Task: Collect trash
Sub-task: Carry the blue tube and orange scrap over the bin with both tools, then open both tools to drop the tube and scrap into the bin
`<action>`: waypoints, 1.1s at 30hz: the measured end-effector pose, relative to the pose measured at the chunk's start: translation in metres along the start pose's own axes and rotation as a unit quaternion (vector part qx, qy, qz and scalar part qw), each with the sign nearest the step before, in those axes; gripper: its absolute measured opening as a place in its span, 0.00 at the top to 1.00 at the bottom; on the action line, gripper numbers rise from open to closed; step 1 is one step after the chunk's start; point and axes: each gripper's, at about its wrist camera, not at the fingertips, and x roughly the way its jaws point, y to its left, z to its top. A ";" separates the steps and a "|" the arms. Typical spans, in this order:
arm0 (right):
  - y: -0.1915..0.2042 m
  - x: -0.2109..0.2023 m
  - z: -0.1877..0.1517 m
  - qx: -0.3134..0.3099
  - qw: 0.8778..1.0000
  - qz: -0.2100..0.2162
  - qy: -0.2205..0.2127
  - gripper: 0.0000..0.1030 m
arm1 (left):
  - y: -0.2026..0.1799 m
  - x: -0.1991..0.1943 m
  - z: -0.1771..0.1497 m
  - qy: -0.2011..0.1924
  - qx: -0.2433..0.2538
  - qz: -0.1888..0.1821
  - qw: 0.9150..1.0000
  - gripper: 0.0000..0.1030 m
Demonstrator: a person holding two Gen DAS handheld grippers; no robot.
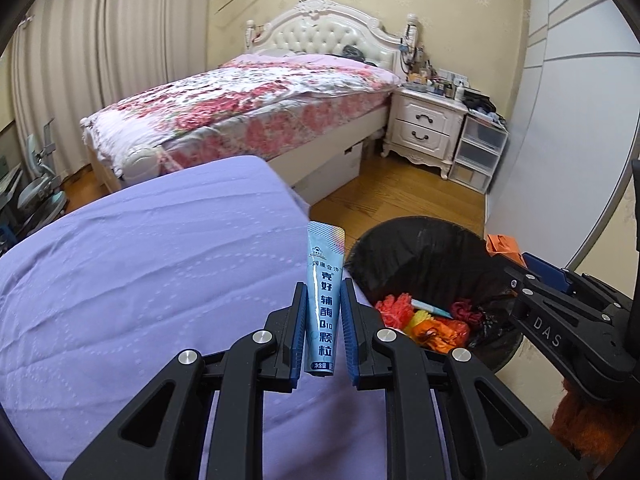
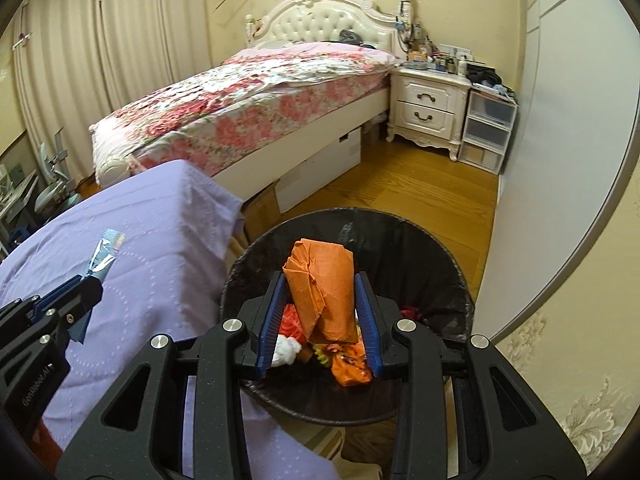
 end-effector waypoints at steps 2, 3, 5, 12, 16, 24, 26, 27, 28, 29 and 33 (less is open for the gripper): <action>-0.006 0.004 0.002 0.006 1.000 -0.007 -0.001 0.67 | -0.008 0.010 0.004 0.005 0.007 -0.005 1.000 0.83; -0.010 0.007 0.004 0.010 1.000 -0.009 -0.001 0.67 | -0.012 0.014 0.005 0.007 0.011 -0.006 1.000 0.83; -0.014 0.010 0.005 0.016 1.000 -0.011 0.000 0.67 | -0.019 0.022 0.008 0.010 0.017 -0.009 1.000 0.83; -0.028 0.021 0.007 0.029 0.999 -0.022 0.003 0.67 | -0.036 0.044 0.019 0.019 0.027 -0.014 0.999 0.83; -0.033 0.027 0.009 0.033 0.999 -0.029 0.006 0.67 | -0.042 0.053 0.023 0.023 0.032 -0.014 0.999 0.82; -0.039 0.035 0.010 0.041 0.998 -0.034 0.012 0.66 | -0.052 0.062 0.026 0.028 0.040 -0.018 0.999 0.82; -0.039 0.035 0.010 0.041 0.998 -0.037 0.011 0.65 | -0.052 0.063 0.026 0.027 0.041 -0.017 0.999 0.80; -0.039 0.036 0.010 0.041 0.998 -0.038 0.011 0.65 | -0.052 0.063 0.026 0.027 0.041 -0.016 0.999 0.79; -0.040 0.036 0.010 0.042 0.998 -0.039 0.011 0.64 | -0.052 0.063 0.026 0.026 0.042 -0.015 0.999 0.74; -0.040 0.036 0.009 0.043 0.998 -0.040 0.011 0.56 | -0.051 0.063 0.026 0.026 0.041 -0.015 0.999 0.70; -0.038 0.034 0.010 0.043 0.998 -0.045 0.007 0.51 | -0.050 0.061 0.025 0.022 0.036 -0.015 0.999 0.52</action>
